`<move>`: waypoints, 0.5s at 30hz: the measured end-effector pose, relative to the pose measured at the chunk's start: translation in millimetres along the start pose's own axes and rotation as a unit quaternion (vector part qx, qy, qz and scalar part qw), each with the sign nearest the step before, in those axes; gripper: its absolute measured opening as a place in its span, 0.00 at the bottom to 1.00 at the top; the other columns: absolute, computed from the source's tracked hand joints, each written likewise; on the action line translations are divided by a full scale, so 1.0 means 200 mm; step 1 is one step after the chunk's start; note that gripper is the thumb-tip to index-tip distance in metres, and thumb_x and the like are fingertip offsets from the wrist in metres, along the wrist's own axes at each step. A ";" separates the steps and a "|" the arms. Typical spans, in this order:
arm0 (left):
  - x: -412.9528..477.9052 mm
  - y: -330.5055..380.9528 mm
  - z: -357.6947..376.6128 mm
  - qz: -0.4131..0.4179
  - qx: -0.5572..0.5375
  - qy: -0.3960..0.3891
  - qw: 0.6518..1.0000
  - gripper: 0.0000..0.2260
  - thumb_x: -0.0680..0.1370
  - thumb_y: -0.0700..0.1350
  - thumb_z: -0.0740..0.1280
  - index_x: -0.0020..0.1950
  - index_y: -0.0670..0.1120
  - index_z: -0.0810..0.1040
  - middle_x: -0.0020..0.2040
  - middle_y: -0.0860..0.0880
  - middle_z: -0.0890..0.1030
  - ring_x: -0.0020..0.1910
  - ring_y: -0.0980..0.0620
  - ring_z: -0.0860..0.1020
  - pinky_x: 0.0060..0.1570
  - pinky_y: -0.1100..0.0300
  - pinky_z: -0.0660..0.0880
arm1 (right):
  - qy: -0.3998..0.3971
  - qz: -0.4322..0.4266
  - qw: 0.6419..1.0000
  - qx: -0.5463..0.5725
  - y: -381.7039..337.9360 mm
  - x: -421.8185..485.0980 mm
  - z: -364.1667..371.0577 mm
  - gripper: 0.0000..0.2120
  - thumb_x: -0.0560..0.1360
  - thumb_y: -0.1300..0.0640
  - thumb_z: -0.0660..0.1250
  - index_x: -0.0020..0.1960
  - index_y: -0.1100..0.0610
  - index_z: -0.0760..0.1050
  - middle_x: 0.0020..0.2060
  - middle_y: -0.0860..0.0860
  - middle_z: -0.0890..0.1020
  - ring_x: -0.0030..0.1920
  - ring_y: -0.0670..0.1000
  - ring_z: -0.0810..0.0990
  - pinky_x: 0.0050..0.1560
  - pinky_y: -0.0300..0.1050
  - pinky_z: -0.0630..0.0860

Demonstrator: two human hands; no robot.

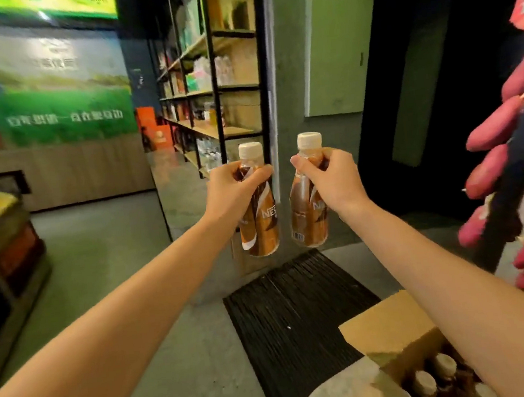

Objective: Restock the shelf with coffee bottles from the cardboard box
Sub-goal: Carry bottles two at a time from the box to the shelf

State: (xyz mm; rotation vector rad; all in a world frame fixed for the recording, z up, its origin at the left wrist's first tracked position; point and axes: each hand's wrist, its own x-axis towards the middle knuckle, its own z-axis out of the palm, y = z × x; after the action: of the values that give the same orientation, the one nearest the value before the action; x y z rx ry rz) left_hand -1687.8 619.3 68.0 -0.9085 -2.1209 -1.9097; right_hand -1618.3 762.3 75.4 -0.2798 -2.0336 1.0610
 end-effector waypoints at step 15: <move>0.57 -0.55 -1.35 -0.014 0.042 0.099 0.994 0.07 0.75 0.47 0.70 0.43 0.44 0.80 0.38 0.49 0.81 0.37 0.55 0.80 0.41 0.62 0.76 | -0.119 -0.032 0.985 0.120 -0.44 0.36 1.60 0.15 0.74 0.46 0.67 0.49 0.58 0.74 0.40 0.47 0.78 0.44 0.46 0.76 0.42 0.38 0.68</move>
State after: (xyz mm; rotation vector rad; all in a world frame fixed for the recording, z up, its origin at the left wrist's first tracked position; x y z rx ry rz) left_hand -1913.4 402.0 79.5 -0.6478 -2.0898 -1.8245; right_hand -1889.1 557.2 80.1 0.0387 -2.0789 1.3368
